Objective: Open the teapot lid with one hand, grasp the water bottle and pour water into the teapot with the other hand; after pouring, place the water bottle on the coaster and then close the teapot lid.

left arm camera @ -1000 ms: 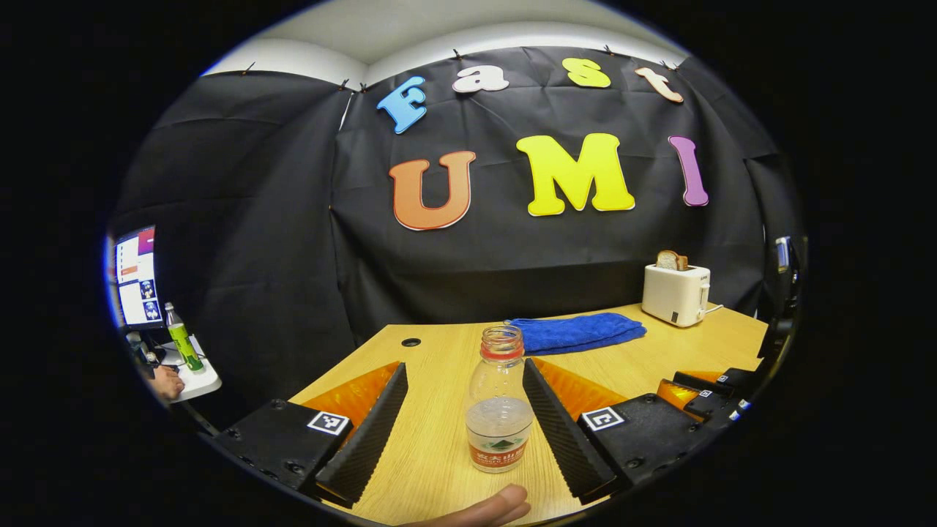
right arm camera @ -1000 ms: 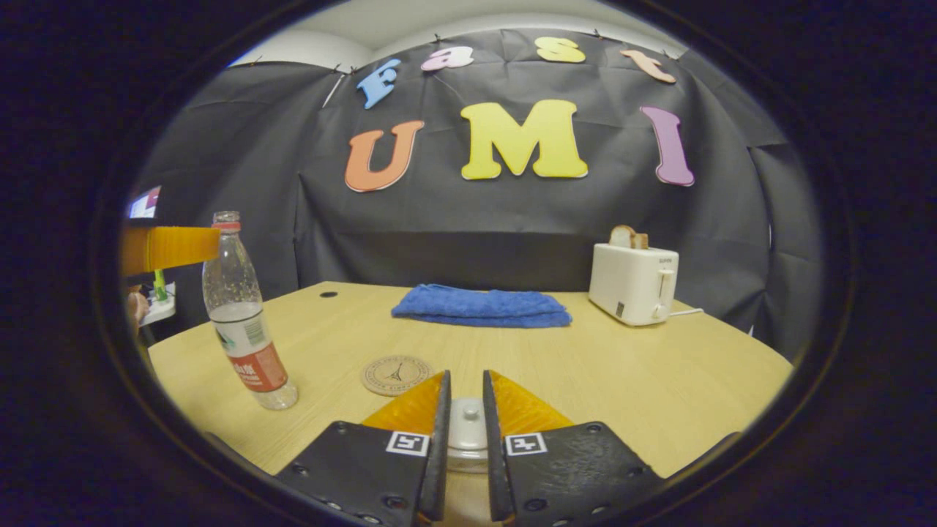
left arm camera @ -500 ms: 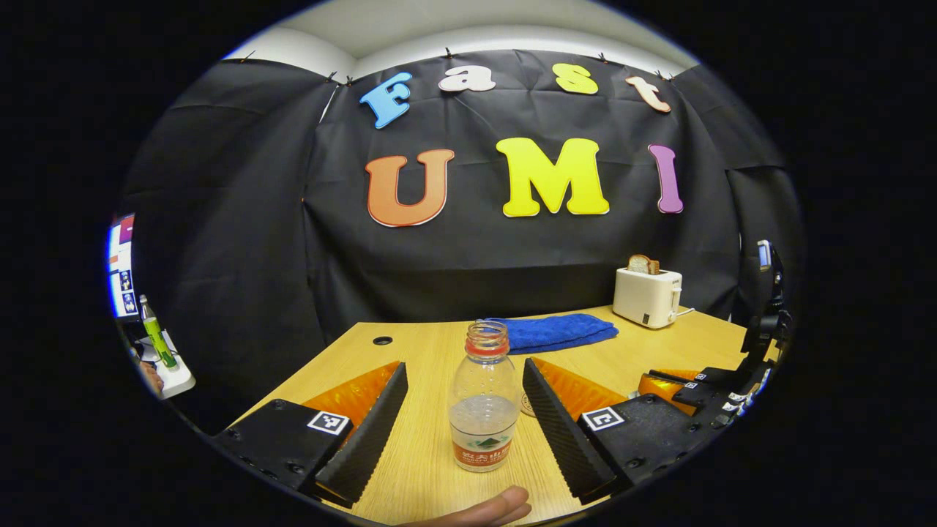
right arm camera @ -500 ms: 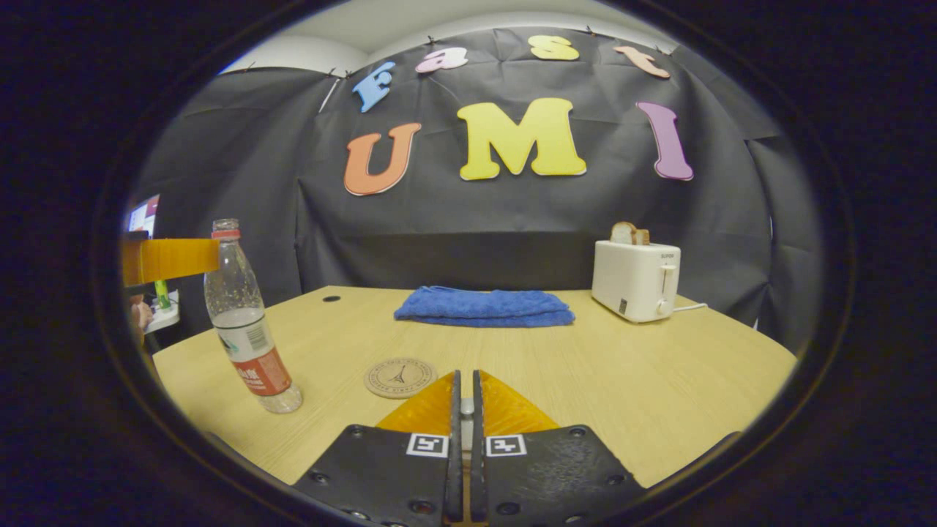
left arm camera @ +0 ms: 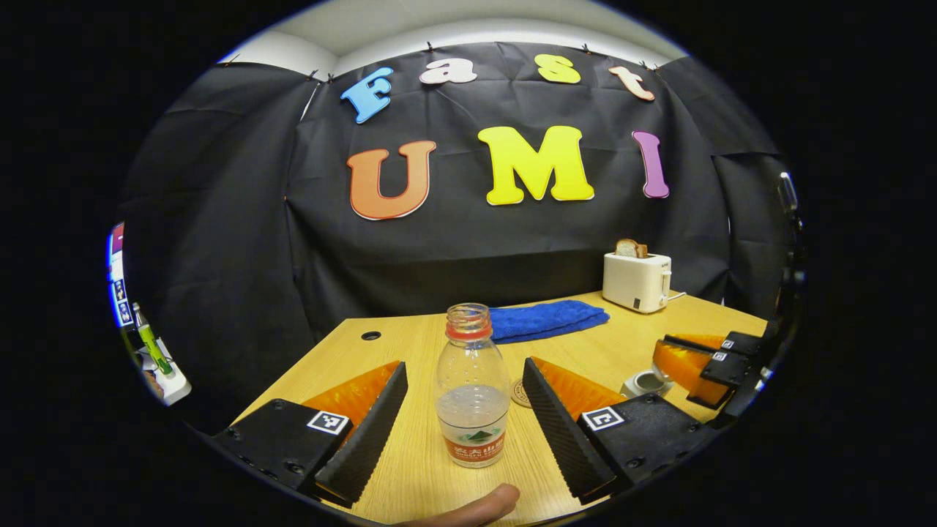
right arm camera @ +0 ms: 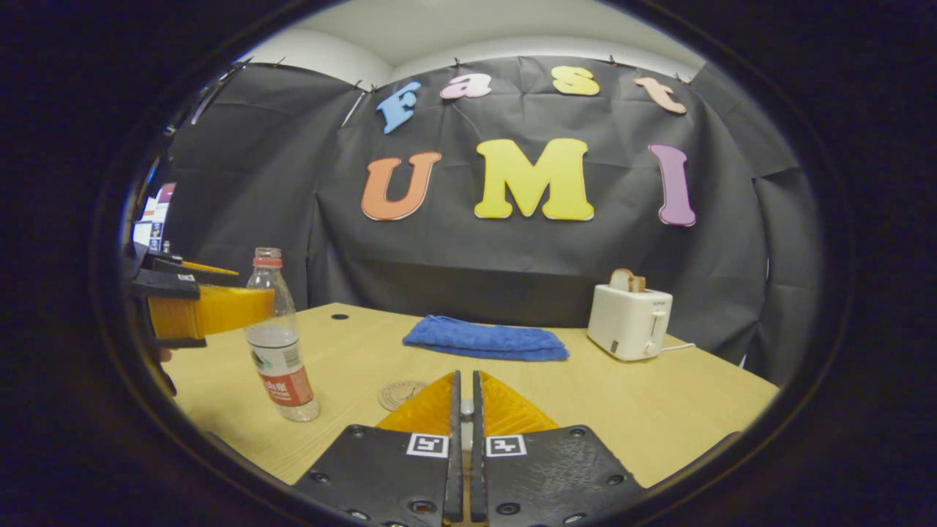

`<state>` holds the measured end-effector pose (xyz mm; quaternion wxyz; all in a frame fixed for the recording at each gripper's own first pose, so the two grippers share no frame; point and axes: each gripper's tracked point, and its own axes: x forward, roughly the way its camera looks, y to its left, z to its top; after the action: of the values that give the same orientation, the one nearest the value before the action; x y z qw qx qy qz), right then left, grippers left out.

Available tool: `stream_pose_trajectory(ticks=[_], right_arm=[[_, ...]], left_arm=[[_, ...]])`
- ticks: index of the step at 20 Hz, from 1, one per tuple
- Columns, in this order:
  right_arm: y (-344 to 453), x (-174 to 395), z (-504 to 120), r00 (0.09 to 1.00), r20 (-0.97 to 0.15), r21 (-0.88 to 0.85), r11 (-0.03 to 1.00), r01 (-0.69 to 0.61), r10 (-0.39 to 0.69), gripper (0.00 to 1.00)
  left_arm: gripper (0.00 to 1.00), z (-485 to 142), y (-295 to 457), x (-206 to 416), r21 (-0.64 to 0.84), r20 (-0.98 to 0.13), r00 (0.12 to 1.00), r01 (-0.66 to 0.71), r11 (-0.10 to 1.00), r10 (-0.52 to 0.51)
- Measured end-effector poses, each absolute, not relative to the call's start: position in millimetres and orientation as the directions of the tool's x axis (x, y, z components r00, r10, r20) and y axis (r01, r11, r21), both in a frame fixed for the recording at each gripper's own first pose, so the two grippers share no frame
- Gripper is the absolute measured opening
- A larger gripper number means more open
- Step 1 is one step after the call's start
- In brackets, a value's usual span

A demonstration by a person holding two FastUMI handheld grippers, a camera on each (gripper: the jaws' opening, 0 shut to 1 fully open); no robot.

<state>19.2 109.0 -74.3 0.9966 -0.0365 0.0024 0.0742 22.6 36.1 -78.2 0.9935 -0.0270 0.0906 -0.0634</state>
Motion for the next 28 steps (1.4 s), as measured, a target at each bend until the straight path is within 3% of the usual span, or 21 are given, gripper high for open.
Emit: stream_pose_trajectory(ticks=[5,8,12,15,20,28], right_arm=[[106,11,-72,0.988,-0.006,-0.066,0.986,-0.153,0.153,0.05],[98,10,-80,0.988,-0.020,-0.068,0.986,-0.151,0.150,0.04],[85,9,-80,0.990,-0.024,-0.047,0.989,-0.141,0.140,0.04],[79,9,-80,0.991,-0.020,-0.037,0.990,-0.134,0.133,0.04],[71,10,-84,0.992,-0.025,-0.029,0.992,-0.126,0.125,0.04],[67,11,-78,0.991,-0.017,-0.026,0.991,-0.132,0.131,0.02]], left_arm=[[0.99,-91,21,29,-0.153,-0.154,0.971,0.157,0.976,-0.180],[0.99,-99,25,34,-0.171,-0.131,0.980,0.130,0.977,-0.153],[1.00,-125,29,37,-0.097,-0.183,0.975,0.107,0.989,-0.124],[0.99,-127,20,40,-0.086,-0.159,0.975,0.144,0.986,-0.156],[0.80,-135,23,46,-0.113,-0.172,0.973,0.135,0.984,-0.154],[0.78,-123,23,41,-0.070,-0.171,0.977,0.117,0.991,-0.127]])
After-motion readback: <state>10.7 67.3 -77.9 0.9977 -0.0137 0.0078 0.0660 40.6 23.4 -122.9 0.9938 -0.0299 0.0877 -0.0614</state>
